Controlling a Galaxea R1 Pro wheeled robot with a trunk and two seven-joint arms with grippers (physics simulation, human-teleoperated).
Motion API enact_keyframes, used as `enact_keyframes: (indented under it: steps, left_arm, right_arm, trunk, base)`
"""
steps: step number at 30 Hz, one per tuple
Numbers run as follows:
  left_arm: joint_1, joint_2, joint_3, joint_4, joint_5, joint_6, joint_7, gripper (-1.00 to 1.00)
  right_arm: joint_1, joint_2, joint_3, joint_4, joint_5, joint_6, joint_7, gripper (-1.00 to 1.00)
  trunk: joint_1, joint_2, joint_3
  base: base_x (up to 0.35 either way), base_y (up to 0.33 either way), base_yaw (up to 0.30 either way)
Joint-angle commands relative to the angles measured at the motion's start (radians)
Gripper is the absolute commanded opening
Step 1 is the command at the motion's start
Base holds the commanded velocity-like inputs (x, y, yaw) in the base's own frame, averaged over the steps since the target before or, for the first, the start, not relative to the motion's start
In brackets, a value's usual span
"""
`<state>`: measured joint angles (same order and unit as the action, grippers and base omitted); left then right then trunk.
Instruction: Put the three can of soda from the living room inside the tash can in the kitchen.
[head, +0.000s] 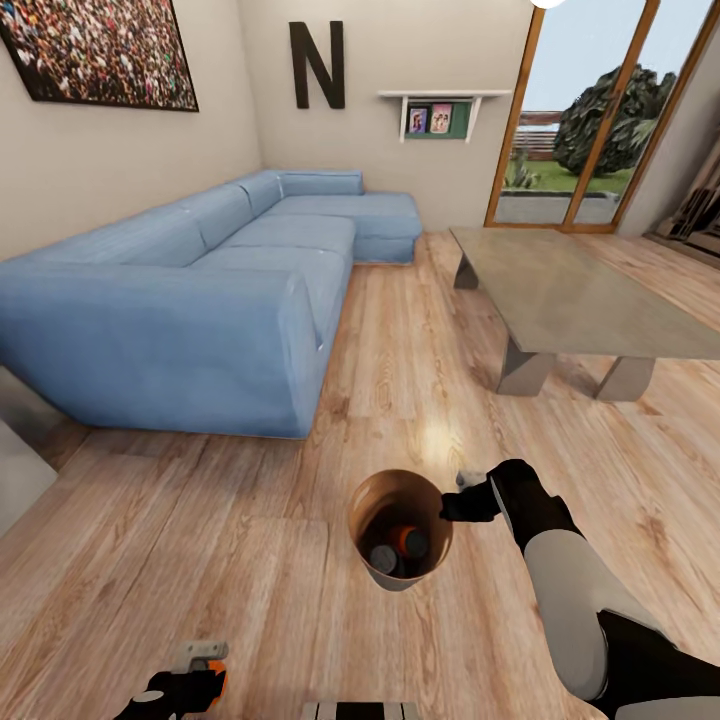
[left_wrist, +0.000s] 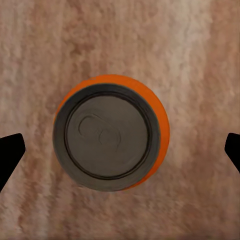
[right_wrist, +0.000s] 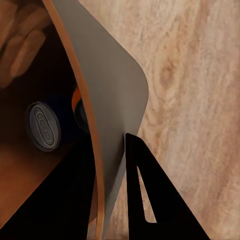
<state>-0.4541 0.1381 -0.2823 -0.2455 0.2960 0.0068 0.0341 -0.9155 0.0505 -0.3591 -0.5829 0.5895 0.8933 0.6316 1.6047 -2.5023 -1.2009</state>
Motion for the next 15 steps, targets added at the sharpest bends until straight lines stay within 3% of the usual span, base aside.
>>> enact_keyframes:
  steps: [1, 15]
  left_arm:
    - [0.000, 0.000, 0.000, 0.000, 0.000, 0.000, 0.000, 1.00]
    - [0.000, 0.000, 0.000, 0.000, 0.000, 0.001, 0.001, 1.00]
  right_arm:
    - [0.000, 0.000, -0.001, 0.000, -0.022, 0.007, 0.005, -1.00]
    - [0.000, 0.005, -0.001, 0.000, -0.021, 0.006, 0.005, -1.00]
  trunk:
    - [0.000, 0.000, 0.000]
    - [0.000, 0.000, -0.004]
  base:
    - [0.014, 0.009, 0.000]
    - [0.047, 0.027, 0.000]
